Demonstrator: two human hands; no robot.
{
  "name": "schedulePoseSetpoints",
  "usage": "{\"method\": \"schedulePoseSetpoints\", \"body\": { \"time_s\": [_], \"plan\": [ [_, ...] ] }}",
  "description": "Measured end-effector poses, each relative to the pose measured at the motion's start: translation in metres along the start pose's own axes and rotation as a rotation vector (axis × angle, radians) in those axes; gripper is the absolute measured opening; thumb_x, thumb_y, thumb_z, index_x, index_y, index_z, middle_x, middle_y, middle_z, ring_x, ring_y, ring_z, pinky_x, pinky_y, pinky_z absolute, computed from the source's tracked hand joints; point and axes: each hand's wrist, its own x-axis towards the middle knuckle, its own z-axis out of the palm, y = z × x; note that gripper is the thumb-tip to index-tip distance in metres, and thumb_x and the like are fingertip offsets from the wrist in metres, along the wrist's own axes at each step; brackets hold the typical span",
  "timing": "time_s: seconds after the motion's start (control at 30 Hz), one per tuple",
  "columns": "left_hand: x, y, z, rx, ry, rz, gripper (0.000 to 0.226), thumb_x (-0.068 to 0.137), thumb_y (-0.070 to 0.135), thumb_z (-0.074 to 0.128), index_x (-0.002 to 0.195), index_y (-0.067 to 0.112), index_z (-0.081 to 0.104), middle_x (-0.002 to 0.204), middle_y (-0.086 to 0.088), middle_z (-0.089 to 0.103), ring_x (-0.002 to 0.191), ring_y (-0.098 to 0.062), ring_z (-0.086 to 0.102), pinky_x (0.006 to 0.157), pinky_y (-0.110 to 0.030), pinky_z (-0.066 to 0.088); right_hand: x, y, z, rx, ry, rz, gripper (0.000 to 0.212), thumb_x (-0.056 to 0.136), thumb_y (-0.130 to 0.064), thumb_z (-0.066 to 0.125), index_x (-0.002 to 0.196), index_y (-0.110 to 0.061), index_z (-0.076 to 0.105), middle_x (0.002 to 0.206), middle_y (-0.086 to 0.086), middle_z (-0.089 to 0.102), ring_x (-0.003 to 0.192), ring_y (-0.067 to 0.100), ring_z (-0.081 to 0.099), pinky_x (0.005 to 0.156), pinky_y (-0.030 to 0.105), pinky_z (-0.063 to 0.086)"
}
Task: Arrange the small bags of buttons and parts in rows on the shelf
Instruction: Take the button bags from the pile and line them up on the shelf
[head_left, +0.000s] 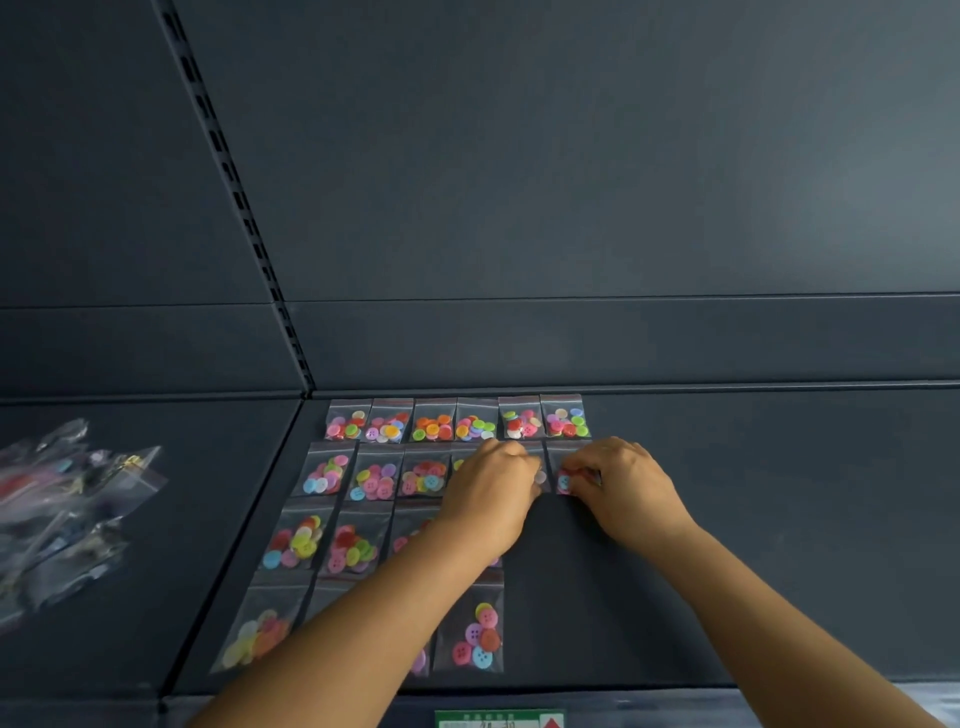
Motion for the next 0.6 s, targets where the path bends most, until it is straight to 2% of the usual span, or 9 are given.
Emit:
{"method": "schedulePoseSetpoints", "body": {
  "time_s": [0.17,0.3,0.47,0.53,0.6],
  "plan": [
    [0.001,0.001,0.000,-0.011,0.001,0.003,0.024,0.095,0.020,0.050,0.114,0.012,0.064,0.115,-0.002,0.059,0.109,-0.020,0.047,0.086,-0.033,0.044,0.000,-0.002,-0.003,-0.048,0.010,0.001,0.017,0.092,-0.024,0.057,0.096,-0.016,0.071,0.103,0.000,0.061,0.101,0.022,0.051,0.080,0.027,0.044],
    [-0.002,0.004,-0.005,-0.020,-0.017,-0.012,0.024,0.094,0.020,0.054,0.115,0.012,0.062,0.116,-0.002,0.057,0.110,-0.020,0.048,0.088,-0.034,0.045,0.001,-0.006,-0.007,-0.063,-0.023,0.012,0.018,0.092,-0.025,0.055,0.099,-0.017,0.069,0.108,0.002,0.058,0.104,0.023,0.050,0.078,0.029,0.045],
    [-0.012,0.006,-0.015,0.003,0.030,-0.040,0.037,0.095,0.024,0.053,0.130,0.014,0.053,0.130,-0.002,0.052,0.121,-0.019,0.045,0.098,-0.033,0.041,-0.003,-0.017,-0.012,-0.063,-0.027,-0.047,0.016,0.091,-0.020,0.050,0.095,-0.019,0.066,0.107,0.001,0.057,0.108,0.026,0.050,0.079,0.027,0.040],
    [-0.021,0.004,-0.022,0.040,0.049,-0.061,0.044,0.096,0.027,0.052,0.137,0.014,0.045,0.136,-0.003,0.049,0.125,-0.020,0.042,0.100,-0.033,0.039,-0.006,-0.027,-0.013,-0.072,-0.037,-0.085,0.026,0.092,-0.026,0.052,0.115,-0.023,0.063,0.120,-0.001,0.057,0.114,0.024,0.047,0.087,0.027,0.039],
    [-0.032,0.000,-0.030,0.060,0.068,-0.087,0.046,0.096,0.030,0.051,0.138,0.015,0.044,0.137,-0.002,0.048,0.126,-0.020,0.041,0.101,-0.034,0.040,-0.007,-0.039,-0.012,-0.077,-0.033,-0.131,0.036,0.092,-0.032,0.054,0.127,-0.023,0.057,0.130,-0.001,0.054,0.121,0.023,0.044,0.098,0.030,0.037]
  ]
}}
